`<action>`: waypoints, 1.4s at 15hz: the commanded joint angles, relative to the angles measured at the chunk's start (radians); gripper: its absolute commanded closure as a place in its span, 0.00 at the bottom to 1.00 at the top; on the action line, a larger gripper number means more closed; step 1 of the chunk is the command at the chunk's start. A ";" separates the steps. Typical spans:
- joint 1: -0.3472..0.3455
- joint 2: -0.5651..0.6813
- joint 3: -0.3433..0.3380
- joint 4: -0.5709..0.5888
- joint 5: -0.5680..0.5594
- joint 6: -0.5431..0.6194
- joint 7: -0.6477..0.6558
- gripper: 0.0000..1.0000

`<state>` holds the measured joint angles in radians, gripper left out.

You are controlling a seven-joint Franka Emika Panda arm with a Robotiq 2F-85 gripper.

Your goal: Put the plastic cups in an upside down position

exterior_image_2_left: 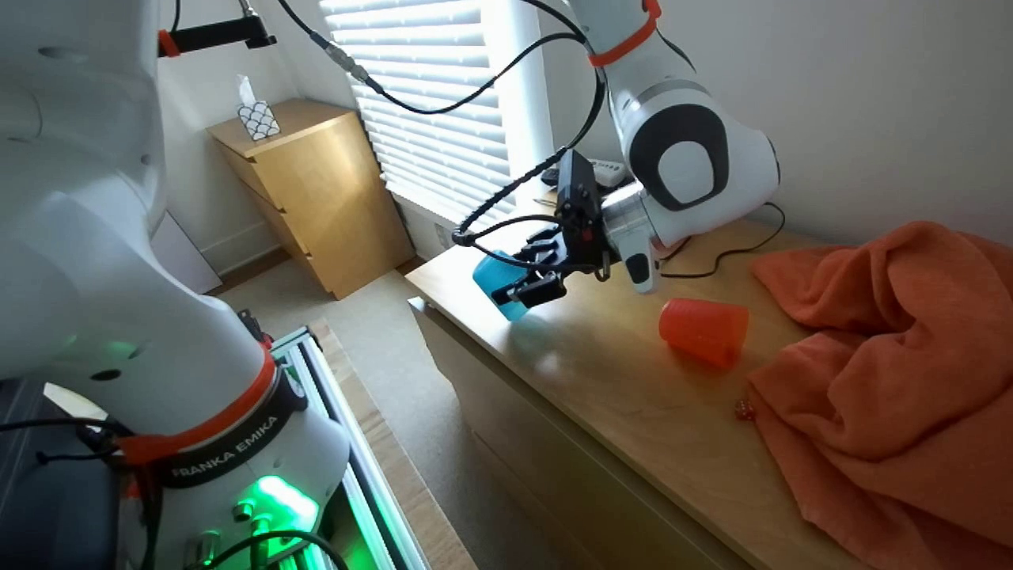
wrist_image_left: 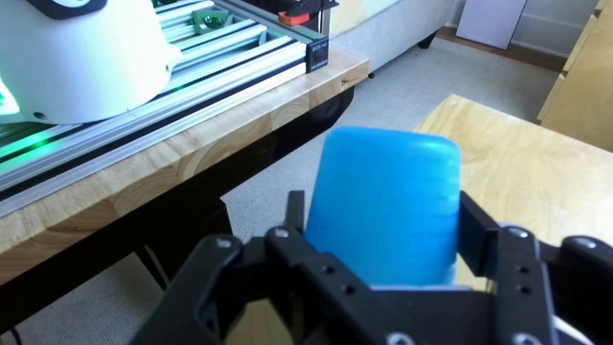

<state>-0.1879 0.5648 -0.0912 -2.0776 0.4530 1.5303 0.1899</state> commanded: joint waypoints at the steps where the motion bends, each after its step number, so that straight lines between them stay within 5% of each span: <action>1: 0.007 0.064 -0.002 0.046 0.025 -0.068 -0.012 0.52; 11: 0.048 0.108 -0.011 0.096 0.010 -0.002 0.002 0.52; 12: 0.053 0.104 -0.015 0.097 0.007 0.009 0.006 0.48; 13: 0.054 0.103 -0.015 0.101 0.006 0.006 0.003 0.21; 18: 0.051 0.110 -0.016 0.108 0.008 0.059 0.004 0.03; 21: 0.049 0.081 -0.016 0.090 0.012 0.075 0.004 0.00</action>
<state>-0.1433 0.6614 -0.0995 -1.9787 0.4600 1.5846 0.1923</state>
